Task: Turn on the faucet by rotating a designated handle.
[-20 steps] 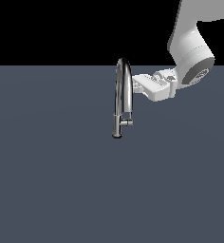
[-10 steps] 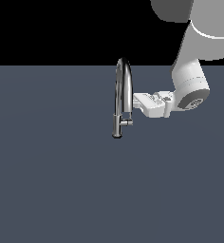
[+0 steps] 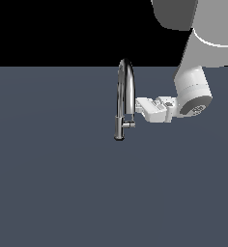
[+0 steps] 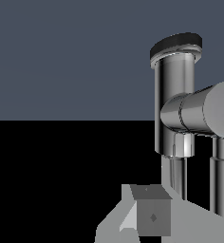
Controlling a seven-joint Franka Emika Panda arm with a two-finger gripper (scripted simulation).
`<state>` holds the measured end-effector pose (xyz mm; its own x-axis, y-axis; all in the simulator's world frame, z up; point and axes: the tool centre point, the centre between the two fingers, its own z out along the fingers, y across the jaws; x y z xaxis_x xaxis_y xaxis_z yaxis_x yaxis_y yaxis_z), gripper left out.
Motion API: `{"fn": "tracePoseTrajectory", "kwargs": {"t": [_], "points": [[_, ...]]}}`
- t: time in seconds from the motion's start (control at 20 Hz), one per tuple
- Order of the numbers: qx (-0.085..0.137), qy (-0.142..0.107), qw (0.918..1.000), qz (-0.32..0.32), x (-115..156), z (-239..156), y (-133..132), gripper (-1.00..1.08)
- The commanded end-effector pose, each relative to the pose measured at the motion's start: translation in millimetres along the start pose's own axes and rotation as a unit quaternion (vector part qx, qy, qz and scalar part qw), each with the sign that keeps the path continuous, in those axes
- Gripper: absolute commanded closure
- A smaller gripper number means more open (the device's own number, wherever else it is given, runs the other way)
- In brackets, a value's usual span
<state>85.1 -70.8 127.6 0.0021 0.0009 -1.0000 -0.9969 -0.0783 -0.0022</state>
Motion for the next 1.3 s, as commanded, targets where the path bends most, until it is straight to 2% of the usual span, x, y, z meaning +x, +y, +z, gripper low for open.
{"fn": "tracePoseTrajectory", "kwargs": {"t": [0.0,1.25], "points": [[0.0,0.0,1.0,-0.001,-1,0,0,1.08],[0.0,0.0,1.0,-0.001,-12,0,46,1.08]]}}
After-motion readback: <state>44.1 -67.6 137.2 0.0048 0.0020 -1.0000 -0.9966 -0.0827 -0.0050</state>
